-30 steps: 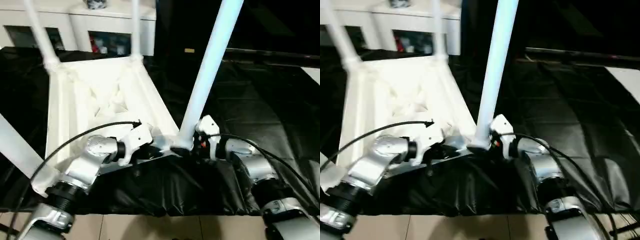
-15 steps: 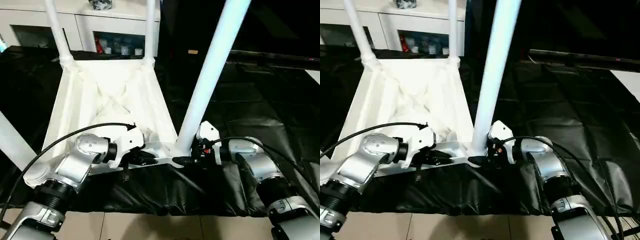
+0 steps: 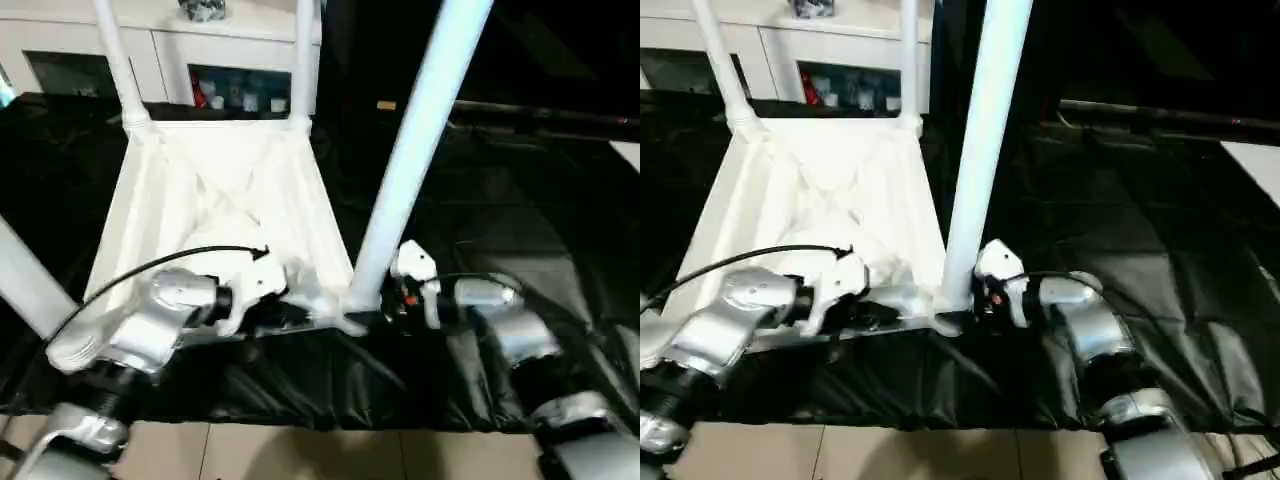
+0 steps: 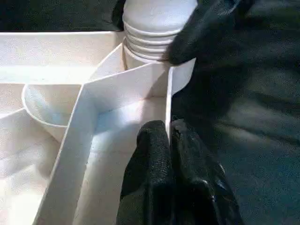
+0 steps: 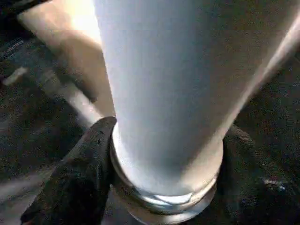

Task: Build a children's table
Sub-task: Rotate leg to tighten

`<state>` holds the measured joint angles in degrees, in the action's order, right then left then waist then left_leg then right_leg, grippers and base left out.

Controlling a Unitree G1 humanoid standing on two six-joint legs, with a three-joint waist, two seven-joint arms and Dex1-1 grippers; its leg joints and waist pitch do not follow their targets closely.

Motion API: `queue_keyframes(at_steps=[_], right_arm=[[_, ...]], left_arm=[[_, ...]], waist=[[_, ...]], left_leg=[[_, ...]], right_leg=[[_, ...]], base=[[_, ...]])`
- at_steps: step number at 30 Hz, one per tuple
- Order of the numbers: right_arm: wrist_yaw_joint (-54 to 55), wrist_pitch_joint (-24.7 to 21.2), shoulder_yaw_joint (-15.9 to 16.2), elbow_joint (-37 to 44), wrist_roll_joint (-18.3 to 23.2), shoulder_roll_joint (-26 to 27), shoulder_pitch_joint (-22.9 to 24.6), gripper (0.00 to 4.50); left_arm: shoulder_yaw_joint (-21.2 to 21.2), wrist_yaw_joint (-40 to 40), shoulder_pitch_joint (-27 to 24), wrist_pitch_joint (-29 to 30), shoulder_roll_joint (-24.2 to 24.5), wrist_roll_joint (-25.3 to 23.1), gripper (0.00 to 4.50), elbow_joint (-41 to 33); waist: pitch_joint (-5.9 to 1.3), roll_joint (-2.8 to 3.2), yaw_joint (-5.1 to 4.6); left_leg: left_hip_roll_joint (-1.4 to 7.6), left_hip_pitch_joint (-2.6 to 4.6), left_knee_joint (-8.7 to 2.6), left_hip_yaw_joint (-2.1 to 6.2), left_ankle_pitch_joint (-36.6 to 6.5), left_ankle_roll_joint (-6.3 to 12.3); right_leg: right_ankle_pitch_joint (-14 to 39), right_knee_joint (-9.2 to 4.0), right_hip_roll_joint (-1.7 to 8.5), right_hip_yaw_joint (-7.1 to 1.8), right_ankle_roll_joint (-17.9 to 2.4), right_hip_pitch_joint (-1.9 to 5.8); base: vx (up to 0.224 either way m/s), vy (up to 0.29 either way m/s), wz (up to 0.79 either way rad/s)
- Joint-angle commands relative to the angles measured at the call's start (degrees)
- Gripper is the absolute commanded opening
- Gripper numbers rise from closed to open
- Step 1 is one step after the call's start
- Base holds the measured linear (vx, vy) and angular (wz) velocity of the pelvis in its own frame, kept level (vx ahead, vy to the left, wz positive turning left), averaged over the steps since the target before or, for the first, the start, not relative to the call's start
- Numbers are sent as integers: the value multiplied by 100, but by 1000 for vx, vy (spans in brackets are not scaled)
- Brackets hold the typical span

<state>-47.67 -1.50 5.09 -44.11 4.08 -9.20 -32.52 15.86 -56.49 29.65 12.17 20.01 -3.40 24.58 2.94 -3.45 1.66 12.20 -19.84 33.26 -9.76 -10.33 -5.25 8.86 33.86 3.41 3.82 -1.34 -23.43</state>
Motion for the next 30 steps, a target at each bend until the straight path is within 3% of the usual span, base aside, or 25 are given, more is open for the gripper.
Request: queue_keyframes(at_steps=[1, 3, 4, 8, 9, 14, 15, 19, 21, 23, 24, 30], right_arm=[[686, -185, 58, -268, 80, 490, -171, 275], [1299, -192, -87, -501, 127, 814, -331, 275], [1570, -158, -122, -603, 124, 974, -425, 275], [1810, 115, 36, -593, -130, 1273, -543, 275], [1633, 172, 59, -521, -124, 1292, -521, 310], [787, 117, -15, -192, 92, 896, -375, 355], [646, 116, 8, -135, 95, 765, -348, 379], [-272, 0, 163, 254, 175, 134, -224, 401], [-685, 25, 296, 316, 67, -133, -169, 423], [-942, 65, 381, 329, -16, -300, -133, 434], [-1295, 201, 463, 310, -131, -519, -102, 434], [-1954, -28, 580, 456, 38, -763, -110, 434]], left_arm=[[227, 476, 81, 244, -403, -98, 0, 9], [200, 834, 165, 432, -665, -143, 0, 35], [194, 969, 203, 498, -795, -149, 0, 44], [198, 1188, 255, 475, -1053, -156, 0, 103], [217, 1179, 240, 429, -1054, -183, 0, 97], [316, 608, -29, 120, -736, -111, 0, -217], [327, 496, -84, 129, -653, -87, 0, -296], [307, -79, -239, -8, -275, 104, 0, -556], [313, -270, -268, -63, -101, 86, 0, -526], [319, -456, -308, -116, 28, 102, 0, -538], [276, -767, -376, -234, 196, 189, 0, -589], [228, -1303, -397, -220, 410, 491, 0, -756]], waist=[[-300, 63, -23], [-306, 68, -76], [-302, 71, -115], [-326, 37, -130], [-321, 5, -125], [-343, 20, -103], [-348, 17, -88], [-368, 56, -28], [-367, 84, 25], [-373, 70, 53], [-369, 107, 57], [-348, 83, 58]], left_leg=[[75, 15, -395, 43, -1786, -99], [66, -13, -392, 68, -1902, -130], [53, 32, -367, 68, -2034, -113], [45, -8, -360, 62, -1982, 14], [45, -4, -356, 48, -1986, 63], [67, -68, -378, 44, -1745, 182], [76, -55, -361, 19, -1634, 213], [94, -44, -343, -19, -1325, 357], [84, -47, -342, -24, -1222, 375], [88, -43, -346, -27, -1120, 362], [88, -44, -350, -21, -1144, 340], [108, -1, -362, -29, -1356, 275]], right_leg=[[3034, -500, 405, -198, -688, 246], [3250, -529, 411, -176, -548, 240], [3349, -566, 402, -164, -532, 185], [3126, -554, 395, -173, -522, 193], [3069, -555, 389, -179, -550, 178], [2607, -484, 397, -207, -683, 235], [2371, -467, 398, -230, -791, 232], [1639, -379, 375, -252, -1090, 248], [1627, -377, 384, -249, -1105, 278], [1526, -367, 373, -245, -1127, 284], [1519, -364, 373, -242, -1136, 284], [1635, -372, 360, -249, -1200, 265]], base=[[0, 0, 0], [0, 0, 0], [0, 0, 0], [0, 0, 0], [0, 0, 0], [0, 0, 0], [0, 0, 0], [0, 0, 0], [0, 0, 0], [0, 0, 0], [0, 0, 0], [0, 0, 0]])
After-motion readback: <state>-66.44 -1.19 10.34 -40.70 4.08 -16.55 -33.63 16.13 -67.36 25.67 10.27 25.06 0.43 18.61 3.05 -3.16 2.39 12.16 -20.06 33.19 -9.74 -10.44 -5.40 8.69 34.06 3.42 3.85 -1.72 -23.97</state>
